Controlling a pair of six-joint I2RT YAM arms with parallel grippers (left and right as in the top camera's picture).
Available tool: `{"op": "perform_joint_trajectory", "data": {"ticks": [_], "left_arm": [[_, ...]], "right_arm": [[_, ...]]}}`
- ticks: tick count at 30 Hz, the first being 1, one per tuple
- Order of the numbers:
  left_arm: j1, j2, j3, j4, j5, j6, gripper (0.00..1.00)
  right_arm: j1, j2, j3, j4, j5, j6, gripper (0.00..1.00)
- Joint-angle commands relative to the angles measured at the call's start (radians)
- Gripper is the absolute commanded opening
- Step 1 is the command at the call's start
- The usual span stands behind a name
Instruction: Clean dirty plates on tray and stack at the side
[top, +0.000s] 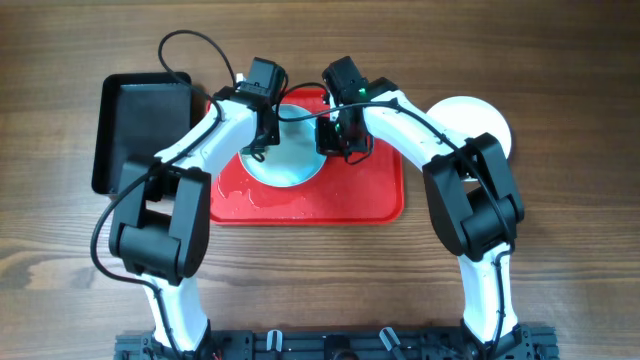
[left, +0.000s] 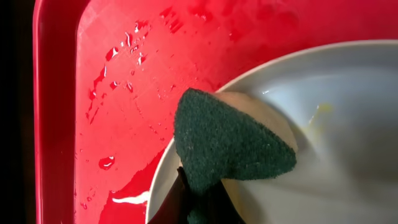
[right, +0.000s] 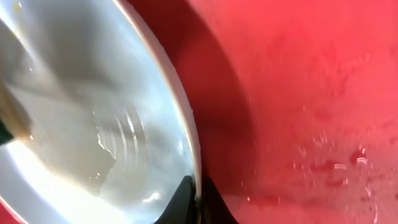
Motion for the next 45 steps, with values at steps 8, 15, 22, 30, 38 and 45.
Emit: {"op": "perform_joint_trajectory", "data": {"ticks": [8,15,22,30,38,45], "left_arm": [[0.004,0.026,-0.013,-0.017,0.207,0.139,0.04],[0.004,0.026,-0.014,-0.03,0.742,0.325,0.04],[0.011,0.026,-0.014,0.014,0.679,0.305,0.04],[0.059,0.026,-0.014,0.111,0.117,-0.016,0.04],[0.118,0.026,-0.014,-0.097,0.036,-0.124,0.04],[0.164,0.026,-0.014,-0.215,0.156,-0.031,0.04]], "right_arm": [[0.065,0.025,0.002,-0.048,-0.006,-0.104,0.04],[0.065,0.025,0.002,-0.044,-0.008,-0.104,0.04],[0.058,0.025,0.002,-0.036,-0.042,-0.103,0.05],[0.04,0.053,0.002,0.011,-0.06,-0.035,0.04],[0.012,0.076,0.002,0.061,-0.066,0.031,0.04],[-0.001,0.077,0.002,0.08,-0.066,0.048,0.04]]}}
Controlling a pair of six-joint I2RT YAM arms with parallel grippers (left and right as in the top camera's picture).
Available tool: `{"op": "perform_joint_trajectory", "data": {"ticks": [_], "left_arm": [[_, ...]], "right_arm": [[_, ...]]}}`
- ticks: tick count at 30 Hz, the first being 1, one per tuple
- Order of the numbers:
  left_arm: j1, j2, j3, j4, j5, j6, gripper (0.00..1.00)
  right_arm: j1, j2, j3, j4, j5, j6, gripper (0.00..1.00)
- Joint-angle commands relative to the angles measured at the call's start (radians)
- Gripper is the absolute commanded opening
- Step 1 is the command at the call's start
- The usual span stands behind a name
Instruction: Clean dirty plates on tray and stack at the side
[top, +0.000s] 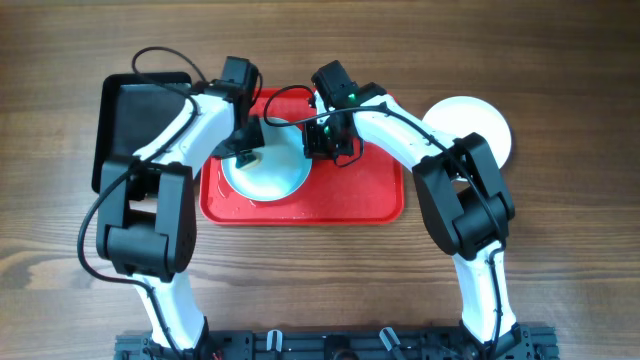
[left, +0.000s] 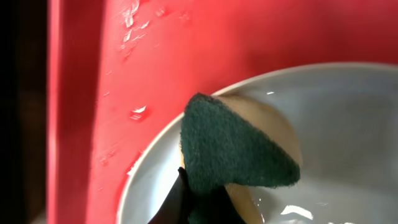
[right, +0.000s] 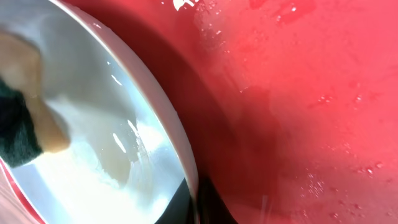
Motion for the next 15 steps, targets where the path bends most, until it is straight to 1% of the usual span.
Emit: {"op": "perform_joint_trajectory", "data": {"ticks": [1,3,8,12,15], "left_arm": [[0.054,0.027,-0.025,-0.067,0.053,0.092,0.04],[0.058,0.027,-0.025,-0.094,0.134,0.162,0.04],[0.047,0.027,-0.025,-0.143,0.278,0.36,0.04],[0.027,0.027,-0.025,-0.14,0.497,0.542,0.04],[0.008,0.027,-0.025,-0.129,0.626,0.622,0.04]], "right_arm": [[-0.032,0.045,-0.005,-0.002,0.033,0.038,0.04],[-0.038,0.045,-0.005,0.003,0.031,0.036,0.04],[-0.051,0.045,-0.005,0.014,0.014,0.027,0.04],[-0.052,0.045,-0.005,0.018,0.011,0.023,0.05],[-0.052,0.045,-0.005,0.017,0.01,0.019,0.04]]}}
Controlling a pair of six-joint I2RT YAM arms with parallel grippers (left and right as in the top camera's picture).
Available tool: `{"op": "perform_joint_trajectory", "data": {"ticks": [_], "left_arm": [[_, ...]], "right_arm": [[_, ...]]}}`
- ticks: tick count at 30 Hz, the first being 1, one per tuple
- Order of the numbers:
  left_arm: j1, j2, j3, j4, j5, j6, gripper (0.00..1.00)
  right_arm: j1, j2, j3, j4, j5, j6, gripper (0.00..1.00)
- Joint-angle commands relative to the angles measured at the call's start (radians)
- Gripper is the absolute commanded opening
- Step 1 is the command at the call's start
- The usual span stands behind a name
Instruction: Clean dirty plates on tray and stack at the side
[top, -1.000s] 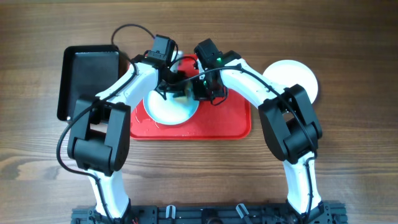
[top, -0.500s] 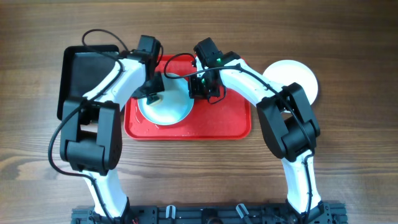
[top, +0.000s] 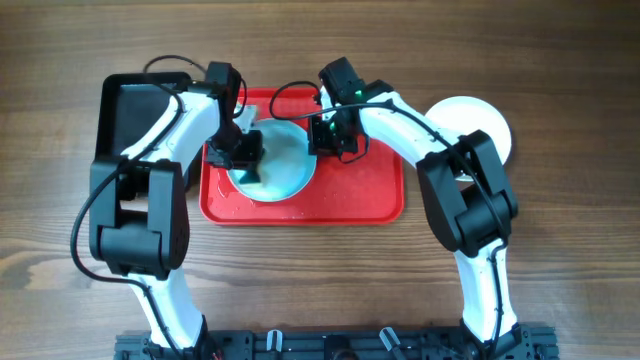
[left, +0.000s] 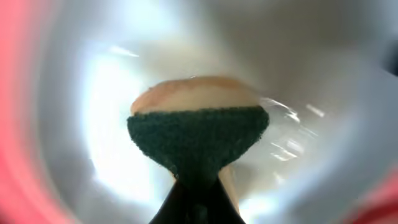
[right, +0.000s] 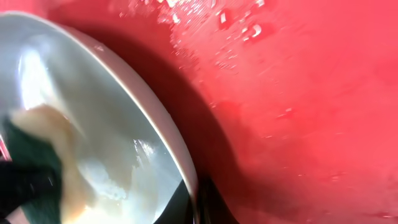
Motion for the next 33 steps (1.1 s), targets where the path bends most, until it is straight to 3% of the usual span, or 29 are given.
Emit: {"op": "perform_joint_trajectory", "data": {"ticks": [1,7,9,15,18,25,33], "left_arm": [[-0.044,0.027,-0.025,0.01,0.274,0.191,0.04],[-0.068,0.027,-0.025,0.107,0.273,0.177,0.04],[-0.068,0.027,-0.025,0.164,0.26,0.122,0.04],[-0.066,0.027,-0.025,0.348,0.006,-0.098,0.04],[-0.066,0.027,-0.025,0.393,-0.203,-0.176,0.04],[-0.066,0.027,-0.025,0.313,-0.689,-0.335,0.04],[-0.067,0.027,-0.025,0.169,-0.759,-0.345,0.04]], "right_arm": [[-0.019,0.041,-0.005,0.009,0.038,0.017,0.04],[-0.019,0.041,-0.005,0.008,0.038,0.016,0.04],[-0.019,0.041,-0.005,0.005,0.035,0.016,0.04],[-0.019,0.041,-0.005,0.0,0.035,0.016,0.04],[-0.019,0.041,-0.005,0.0,0.035,0.016,0.04],[-0.019,0.041,-0.005,0.001,0.035,0.016,0.04],[-0.019,0.041,-0.005,0.001,0.035,0.016,0.04]]}}
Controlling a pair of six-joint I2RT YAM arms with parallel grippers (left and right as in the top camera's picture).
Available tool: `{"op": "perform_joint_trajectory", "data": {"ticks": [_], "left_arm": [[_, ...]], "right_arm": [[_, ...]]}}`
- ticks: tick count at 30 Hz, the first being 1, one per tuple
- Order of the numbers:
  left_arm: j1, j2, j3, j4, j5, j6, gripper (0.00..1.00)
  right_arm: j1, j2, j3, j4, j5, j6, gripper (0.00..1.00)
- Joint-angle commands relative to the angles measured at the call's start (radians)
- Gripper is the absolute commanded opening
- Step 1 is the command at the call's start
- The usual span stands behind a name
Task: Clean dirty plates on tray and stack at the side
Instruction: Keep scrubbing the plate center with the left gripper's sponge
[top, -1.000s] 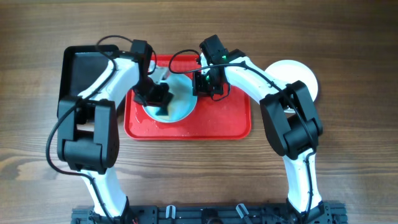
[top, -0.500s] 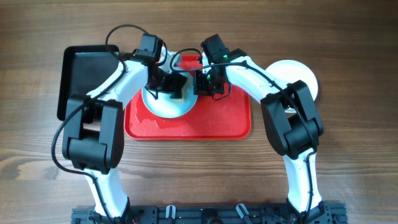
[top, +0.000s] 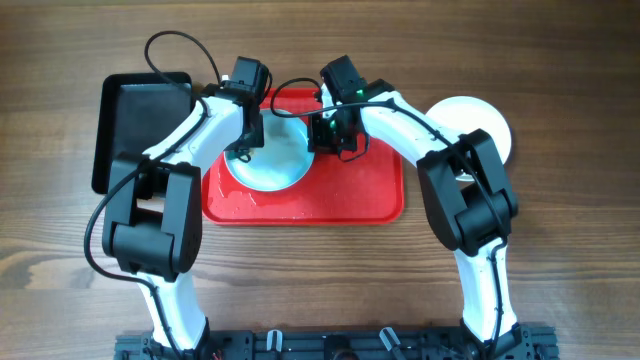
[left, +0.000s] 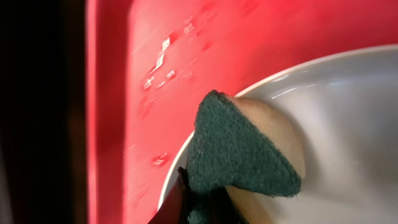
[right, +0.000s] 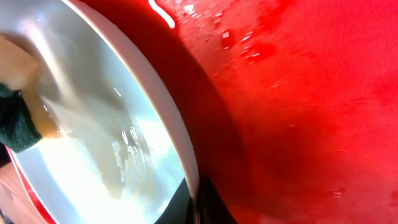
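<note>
A wet white plate (top: 272, 165) lies on the red tray (top: 350, 200), streaked with pale residue (right: 118, 162). My left gripper (top: 243, 146) is shut on a green-and-tan sponge (left: 239, 152). The sponge is pressed on the plate's left rim (left: 180, 162), beside the tray's left wall. My right gripper (right: 196, 202) is shut on the plate's right rim, which casts a dark shadow on the tray. In the right wrist view the sponge (right: 15, 127) shows at the far left of the plate (right: 81, 81). Clean white plates (top: 478, 125) sit right of the tray.
A black tray (top: 135, 125) lies left of the red one, touching it. Water drops spot the red tray's floor (left: 165, 50). Both arms cross over the tray's back half. Wooden table (top: 320, 280) lies in front.
The sponge was in the plate's middle. Now it sits at the plate's left rim by the tray wall, and my left wrist has turned. My right gripper still holds the right rim.
At first the sponge rested on the plate's upper left rim while my right gripper held the right rim. Then plate and sponge stood further left on the tray. Then the sponge was in the plate's middle, and now it is back at the left rim.
</note>
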Motion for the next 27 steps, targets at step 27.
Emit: {"op": "perform_joint_trajectory", "data": {"ticks": [27], "left_arm": [[0.021,0.017,-0.016,0.126,0.982,0.274,0.04]], "right_arm": [[-0.016,0.037,-0.005,-0.023,0.043,0.003,0.04]]}}
